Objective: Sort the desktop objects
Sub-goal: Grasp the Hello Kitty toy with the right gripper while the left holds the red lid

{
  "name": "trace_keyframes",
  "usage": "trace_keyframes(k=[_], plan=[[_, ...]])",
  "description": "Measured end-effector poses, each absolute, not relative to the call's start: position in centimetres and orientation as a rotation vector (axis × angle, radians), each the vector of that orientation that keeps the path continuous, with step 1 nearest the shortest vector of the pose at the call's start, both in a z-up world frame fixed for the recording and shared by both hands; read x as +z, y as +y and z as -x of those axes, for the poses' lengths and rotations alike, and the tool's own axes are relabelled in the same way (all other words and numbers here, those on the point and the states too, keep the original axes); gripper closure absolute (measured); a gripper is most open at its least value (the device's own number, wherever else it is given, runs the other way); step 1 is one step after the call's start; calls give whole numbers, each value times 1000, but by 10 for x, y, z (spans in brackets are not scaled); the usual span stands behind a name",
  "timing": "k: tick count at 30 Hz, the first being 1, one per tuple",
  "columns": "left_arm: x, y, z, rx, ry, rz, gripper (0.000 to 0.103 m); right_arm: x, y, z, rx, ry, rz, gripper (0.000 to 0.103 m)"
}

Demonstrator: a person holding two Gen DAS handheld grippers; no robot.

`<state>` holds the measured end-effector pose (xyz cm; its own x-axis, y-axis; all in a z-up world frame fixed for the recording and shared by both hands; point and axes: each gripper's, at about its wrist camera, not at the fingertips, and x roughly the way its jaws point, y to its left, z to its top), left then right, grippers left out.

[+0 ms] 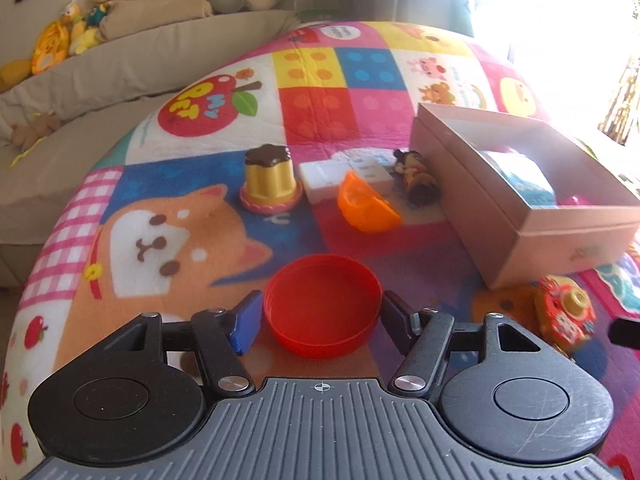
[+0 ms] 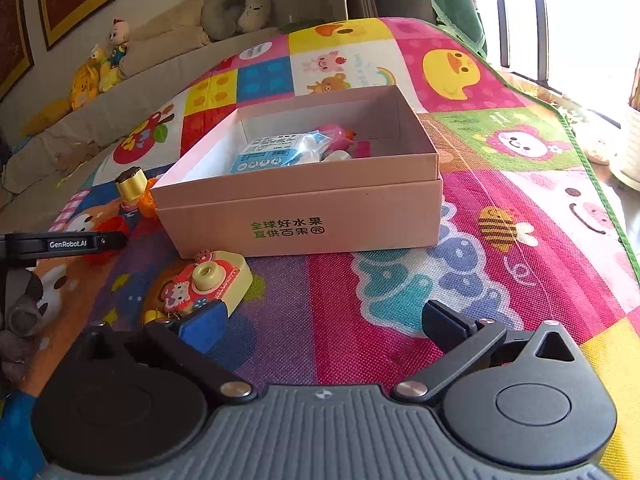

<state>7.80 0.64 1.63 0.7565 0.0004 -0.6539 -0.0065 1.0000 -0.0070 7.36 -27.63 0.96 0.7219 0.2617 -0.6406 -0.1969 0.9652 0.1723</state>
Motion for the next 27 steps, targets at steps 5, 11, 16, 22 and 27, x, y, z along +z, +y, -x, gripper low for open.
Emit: trace_keyframes(k=[5,11,16,22,27], plan=[[11,-6,-31,-34,716,1,29,8,-257,-75,243,744,20,0],[8,-5,-15,-26,708,22,13,8,-223,-76,289,738,135,0],[7,-2,-12,-26,705,48,6,9,-200,-81,358,719,157,1],[7,-1,-12,-37,702,55,3,12,-188,-95,468,699,185,19],[6,0,-12,-43,701,66,2,17,-195,-100,585,723,139,22]])
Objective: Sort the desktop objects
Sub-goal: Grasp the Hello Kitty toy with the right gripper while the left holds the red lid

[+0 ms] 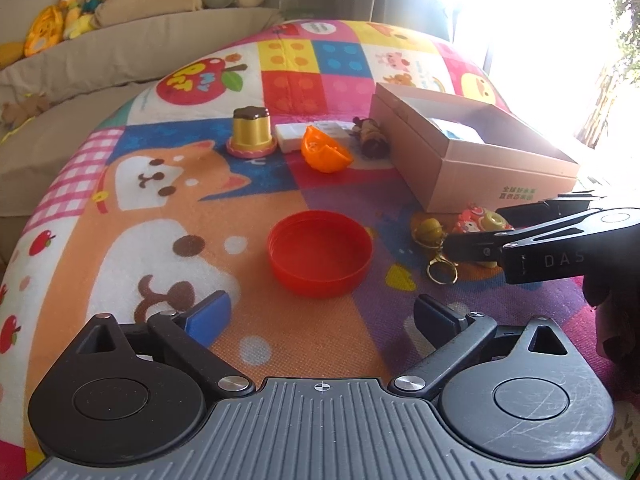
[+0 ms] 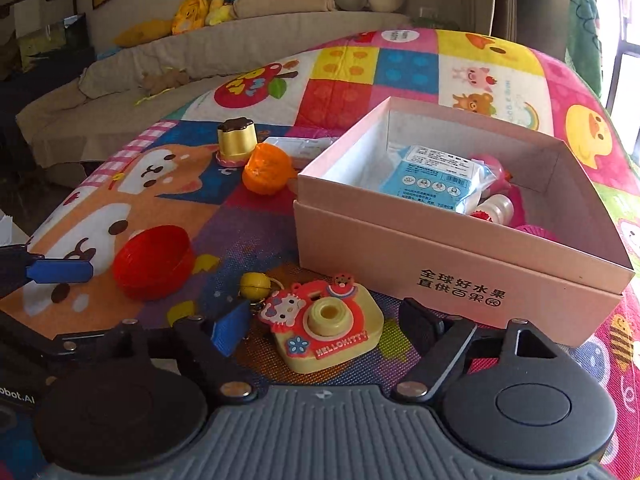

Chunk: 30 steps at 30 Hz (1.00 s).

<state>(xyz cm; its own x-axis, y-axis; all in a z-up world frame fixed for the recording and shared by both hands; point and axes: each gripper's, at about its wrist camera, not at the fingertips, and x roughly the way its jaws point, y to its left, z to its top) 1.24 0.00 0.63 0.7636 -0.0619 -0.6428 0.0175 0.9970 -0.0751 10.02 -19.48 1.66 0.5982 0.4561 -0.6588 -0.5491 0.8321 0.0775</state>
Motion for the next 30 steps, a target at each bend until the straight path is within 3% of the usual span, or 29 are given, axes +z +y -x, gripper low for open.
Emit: trace_keyframes(k=[4,22,26,30], plan=[[6,-1,-12,-43,701,65,2,18,-199,-100,618,743,108,37],[6,-1,-12,-44,701,65,0,21,-201,-72,715,707,213,32],[6,-1,-12,-43,701,64,0,20,-205,-72,665,711,211,46],[6,-1,-12,-43,702,64,0,21,-224,-76,529,726,155,46]])
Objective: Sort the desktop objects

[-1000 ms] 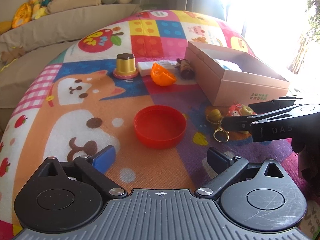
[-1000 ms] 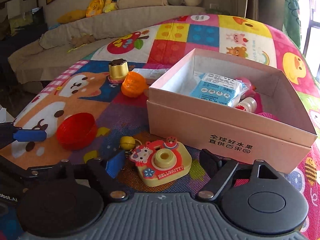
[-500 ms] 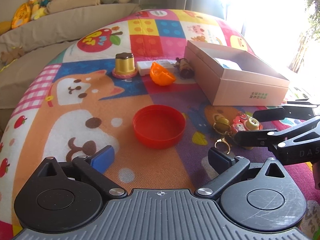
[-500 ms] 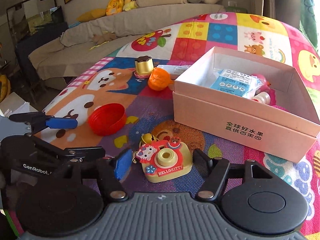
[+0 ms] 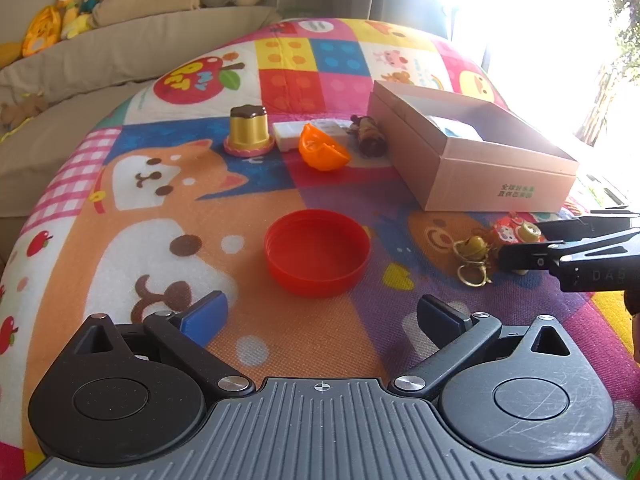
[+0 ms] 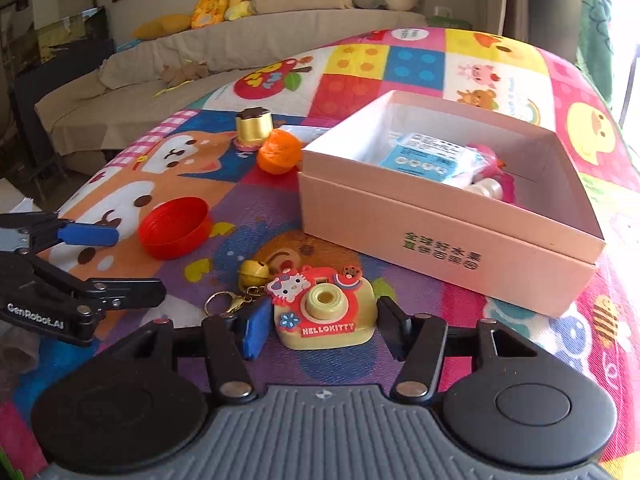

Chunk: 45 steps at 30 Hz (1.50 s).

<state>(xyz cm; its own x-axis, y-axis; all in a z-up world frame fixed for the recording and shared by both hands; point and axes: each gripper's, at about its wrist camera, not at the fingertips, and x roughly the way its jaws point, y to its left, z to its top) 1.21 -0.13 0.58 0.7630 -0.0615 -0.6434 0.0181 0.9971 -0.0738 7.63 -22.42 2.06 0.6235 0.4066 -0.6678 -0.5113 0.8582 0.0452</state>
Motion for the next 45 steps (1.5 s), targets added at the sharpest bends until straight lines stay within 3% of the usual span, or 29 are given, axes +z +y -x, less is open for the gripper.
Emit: trace_keyframes(k=[5,10,19,20,23,28,30,34,40,45], plan=[[5,-3,-12,-42,702,61,0,22,-239,-68,492,757,103,44],[5,-3,-12,-41,705,55,0,25,-236,-54,546,736,123,26],[12,-12,-54,-1,678,-40,0,22,-239,-47,483,710,145,25],[12,-13,-57,-6,681,-46,3,22,-239,-46,484,708,149,25],[10,-17,-61,-20,702,-61,27,21,-239,-45,476,706,156,25],[11,-17,-55,-10,696,-52,33,17,-239,-49,476,723,140,25],[11,-17,-51,-9,695,-55,34,16,-236,-50,482,727,139,26],[11,-18,-41,-16,694,-59,34,17,-232,-51,480,723,154,47],[32,-25,-31,-57,665,-49,34,34,-236,-49,477,699,117,48],[104,-47,-41,-144,432,-100,34,115,-262,-42,459,462,97,48]])
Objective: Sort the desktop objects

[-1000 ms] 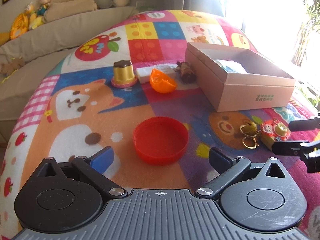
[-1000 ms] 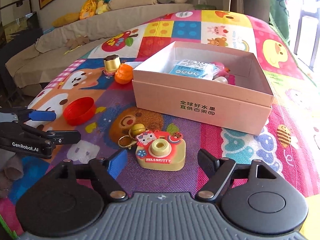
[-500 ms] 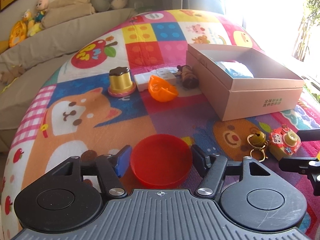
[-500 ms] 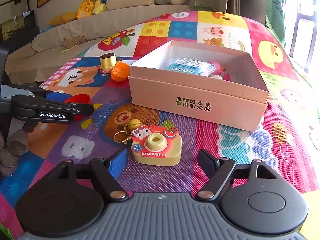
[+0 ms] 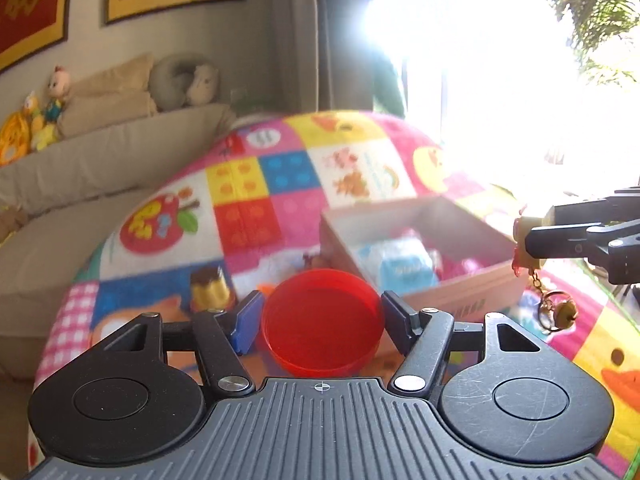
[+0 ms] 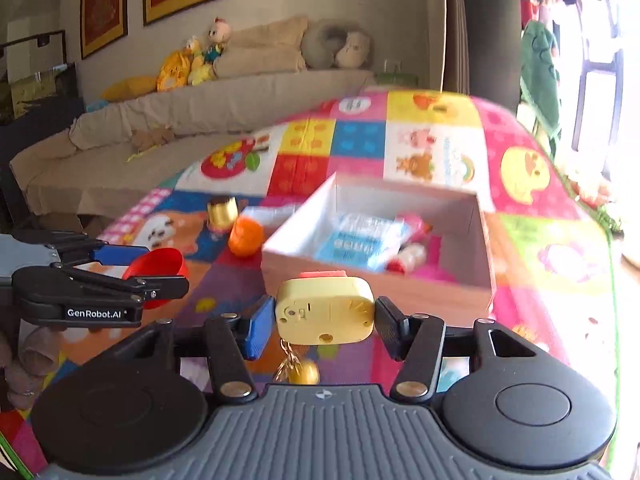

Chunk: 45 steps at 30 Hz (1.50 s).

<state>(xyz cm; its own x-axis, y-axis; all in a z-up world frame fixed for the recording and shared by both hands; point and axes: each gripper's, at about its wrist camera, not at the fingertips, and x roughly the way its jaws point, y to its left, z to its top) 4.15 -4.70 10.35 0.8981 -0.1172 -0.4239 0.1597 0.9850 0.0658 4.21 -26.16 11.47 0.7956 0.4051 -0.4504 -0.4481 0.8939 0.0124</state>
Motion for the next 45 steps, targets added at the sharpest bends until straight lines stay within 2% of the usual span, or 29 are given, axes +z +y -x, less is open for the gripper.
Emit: trace_keyframes(k=[4,10,13,15,23,27,29,31,42,45], plan=[[130,-77,-74,-213,348,-124,34,164,-286,-50,380,323,89,48],[116,-125,-137,-300,357,-112,32,177,-310,-79,272,296,52,48],[99,-126,-152,-275,443,-105,23,172,-316,-98,244,326,26,48],[87,-115,-145,-253,478,-95,7,166,-318,-110,239,353,20,48],[47,-64,-115,-123,631,-94,6,134,-293,-170,226,416,17,48],[37,-26,-99,-46,672,-28,1,118,-286,-176,231,493,-7,47],[32,-8,-91,-11,686,6,1,110,-283,-163,239,495,17,39],[28,5,-82,32,677,22,1,102,-275,-148,249,512,66,37],[18,61,-60,277,605,109,0,103,-169,-122,500,587,230,38],[17,79,-54,295,580,228,0,91,-118,-122,589,601,314,48]])
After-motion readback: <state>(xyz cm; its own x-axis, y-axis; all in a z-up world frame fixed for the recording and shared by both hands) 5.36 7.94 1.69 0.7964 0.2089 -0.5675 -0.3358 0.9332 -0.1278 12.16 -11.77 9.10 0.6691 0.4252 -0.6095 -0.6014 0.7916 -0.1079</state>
